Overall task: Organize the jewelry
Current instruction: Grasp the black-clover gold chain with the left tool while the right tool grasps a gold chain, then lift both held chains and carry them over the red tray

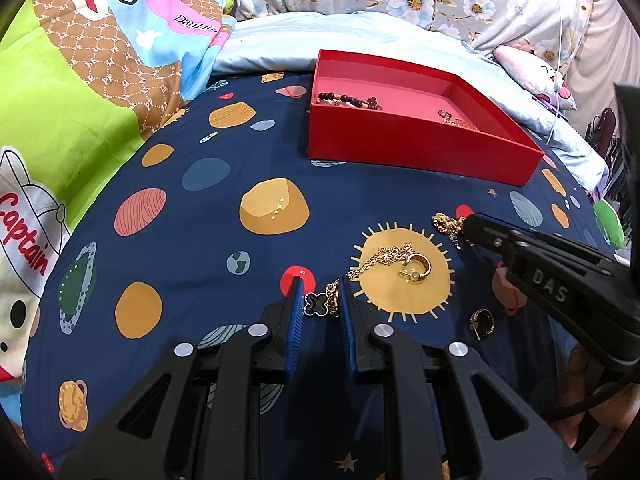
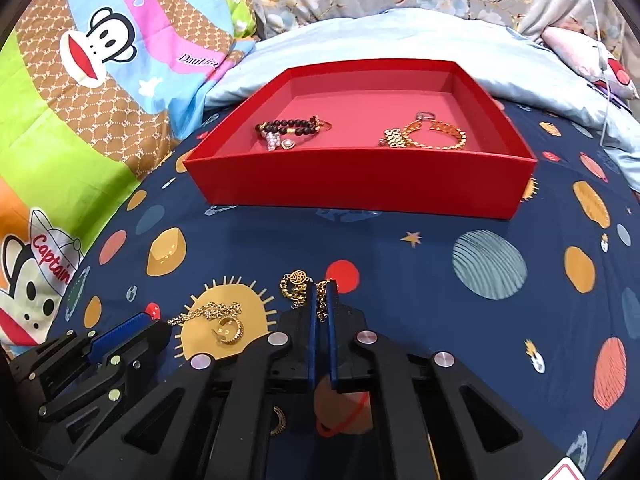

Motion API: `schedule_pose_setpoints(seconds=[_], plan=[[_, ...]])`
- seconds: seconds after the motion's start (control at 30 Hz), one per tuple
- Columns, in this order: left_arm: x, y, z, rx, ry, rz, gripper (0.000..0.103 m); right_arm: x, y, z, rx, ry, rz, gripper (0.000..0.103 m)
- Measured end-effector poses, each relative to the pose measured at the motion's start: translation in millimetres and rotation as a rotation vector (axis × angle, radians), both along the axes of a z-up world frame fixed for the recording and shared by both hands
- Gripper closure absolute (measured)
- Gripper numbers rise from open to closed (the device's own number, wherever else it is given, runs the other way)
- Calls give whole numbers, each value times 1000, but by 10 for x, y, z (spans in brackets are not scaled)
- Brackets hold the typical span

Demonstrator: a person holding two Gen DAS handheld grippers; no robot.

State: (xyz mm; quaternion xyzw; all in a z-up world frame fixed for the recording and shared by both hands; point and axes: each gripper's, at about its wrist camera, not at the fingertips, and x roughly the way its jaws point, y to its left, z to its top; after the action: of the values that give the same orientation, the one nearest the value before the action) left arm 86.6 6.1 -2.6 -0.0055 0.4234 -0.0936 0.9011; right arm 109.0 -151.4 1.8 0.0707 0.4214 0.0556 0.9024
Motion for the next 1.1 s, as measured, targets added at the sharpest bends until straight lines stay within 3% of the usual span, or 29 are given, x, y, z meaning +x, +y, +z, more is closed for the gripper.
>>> schedule_pose_setpoints(seconds=[0.67, 1.1], plan=[[-33, -1, 71, -19, 5, 4, 87, -453, -408, 431, 45, -93, -72, 99], [-68, -27, 623, -48, -72, -28, 87, -549, -627, 753, 65, -175, -100, 99]])
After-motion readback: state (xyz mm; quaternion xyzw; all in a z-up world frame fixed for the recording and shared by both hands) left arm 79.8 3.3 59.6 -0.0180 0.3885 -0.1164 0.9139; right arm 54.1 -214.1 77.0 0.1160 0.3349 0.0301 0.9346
